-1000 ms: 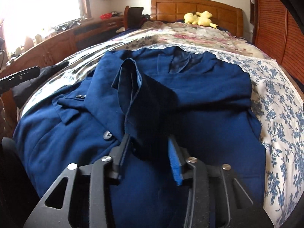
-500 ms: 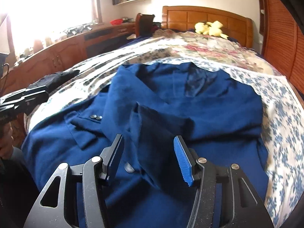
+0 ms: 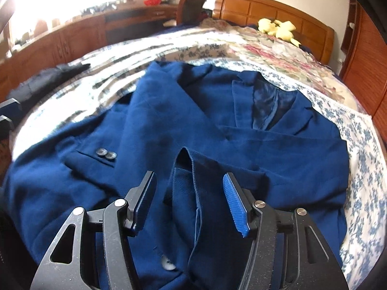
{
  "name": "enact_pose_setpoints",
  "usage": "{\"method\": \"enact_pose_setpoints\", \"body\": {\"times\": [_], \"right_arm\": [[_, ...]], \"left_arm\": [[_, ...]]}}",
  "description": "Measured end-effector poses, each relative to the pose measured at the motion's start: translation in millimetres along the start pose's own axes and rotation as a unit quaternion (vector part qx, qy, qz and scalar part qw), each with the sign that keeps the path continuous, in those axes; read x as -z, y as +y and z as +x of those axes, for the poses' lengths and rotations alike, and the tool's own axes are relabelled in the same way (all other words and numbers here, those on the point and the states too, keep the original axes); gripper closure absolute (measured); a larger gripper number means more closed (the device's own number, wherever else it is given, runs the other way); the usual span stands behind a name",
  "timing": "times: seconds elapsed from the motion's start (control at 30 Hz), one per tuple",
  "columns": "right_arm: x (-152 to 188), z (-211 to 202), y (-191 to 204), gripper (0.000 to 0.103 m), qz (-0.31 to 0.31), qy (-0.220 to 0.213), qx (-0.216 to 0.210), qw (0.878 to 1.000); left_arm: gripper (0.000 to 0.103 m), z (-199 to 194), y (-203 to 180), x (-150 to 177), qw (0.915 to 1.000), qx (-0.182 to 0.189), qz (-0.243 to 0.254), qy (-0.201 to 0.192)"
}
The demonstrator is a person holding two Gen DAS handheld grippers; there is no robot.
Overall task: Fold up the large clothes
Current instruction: 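Grasp the sleeve cuff with the right tool and lift it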
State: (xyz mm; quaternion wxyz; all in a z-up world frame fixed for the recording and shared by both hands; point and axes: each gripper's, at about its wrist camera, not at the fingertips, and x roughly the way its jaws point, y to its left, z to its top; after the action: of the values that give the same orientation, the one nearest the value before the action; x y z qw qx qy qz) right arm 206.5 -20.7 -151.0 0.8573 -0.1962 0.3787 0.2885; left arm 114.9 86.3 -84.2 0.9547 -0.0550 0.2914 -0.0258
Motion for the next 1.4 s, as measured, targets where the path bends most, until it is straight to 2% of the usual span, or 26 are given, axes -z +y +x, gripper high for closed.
{"method": "enact_pose_setpoints", "body": {"times": [0.17, 0.2, 0.23, 0.27, 0.3, 0.37, 0.53, 0.7, 0.87, 1.0, 1.1, 1.17, 1.4], "right_arm": [[6.2, 9.5, 3.0, 0.045, -0.033, 0.01, 0.016, 0.999], [7.4, 10.4, 1.7, 0.05, -0.033, 0.013, 0.015, 0.999], [9.4, 10.4, 0.0, 0.068, -0.031, 0.013, 0.013, 0.999], [12.3, 10.3, -3.7, 0.078, -0.028, 0.015, 0.008, 0.999], [14.3, 8.8, -6.1, 0.092, -0.026, 0.015, 0.007, 1.0], [18.1, 2.6, -13.4, 0.095, -0.017, 0.008, 0.0, 1.0], [14.0, -51.5, -40.5, 0.096, 0.026, -0.073, -0.001, 0.997], [-2.2, -130.0, -57.5, 0.097, 0.045, -0.153, -0.003, 0.987], [-8.6, -182.9, -61.4, 0.097, 0.052, -0.191, -0.001, 0.98], [3.0, -203.5, -65.4, 0.097, 0.07, -0.191, 0.011, 0.979], [20.0, -204.4, -68.1, 0.097, 0.085, -0.176, 0.031, 0.98], [32.7, -193.0, -72.5, 0.097, 0.097, -0.153, 0.04, 0.983], [74.5, -153.2, -82.3, 0.096, 0.135, -0.087, 0.021, 0.987]], "left_arm": [[0.064, -3.0, -1.0, -0.5, 1.0, 0.0, 0.001, -0.003], [0.064, -3.6, -0.9, -0.5, 1.0, 0.001, 0.001, -0.004], [0.064, -3.1, -1.3, -0.3, 1.0, 0.0, 0.001, -0.004], [0.064, -3.3, -1.6, 0.0, 1.0, 0.0, 0.002, -0.004], [0.064, -3.3, -1.6, 0.1, 1.0, 0.0, 0.002, -0.004], [0.064, -3.3, -1.6, 0.1, 1.0, 0.0, 0.001, -0.004], [0.064, -4.7, -1.9, -0.5, 1.0, 0.003, 0.0, -0.008], [0.064, -5.3, -2.0, -0.8, 1.0, 0.003, 0.0, -0.009], [0.064, -5.5, -1.7, -0.8, 0.9999, 0.004, 0.0, -0.01], [0.064, -5.7, -2.3, -1.0, 0.9999, 0.005, 0.001, -0.01], [0.064, -5.3, -3.5, -1.1, 0.9999, 0.005, 0.003, -0.009], [0.064, -4.2, -4.3, -1.0, 0.9999, 0.005, 0.005, -0.009], [0.064, -0.3, -6.7, 0.4, 0.9999, 0.004, 0.011, -0.004]]}}
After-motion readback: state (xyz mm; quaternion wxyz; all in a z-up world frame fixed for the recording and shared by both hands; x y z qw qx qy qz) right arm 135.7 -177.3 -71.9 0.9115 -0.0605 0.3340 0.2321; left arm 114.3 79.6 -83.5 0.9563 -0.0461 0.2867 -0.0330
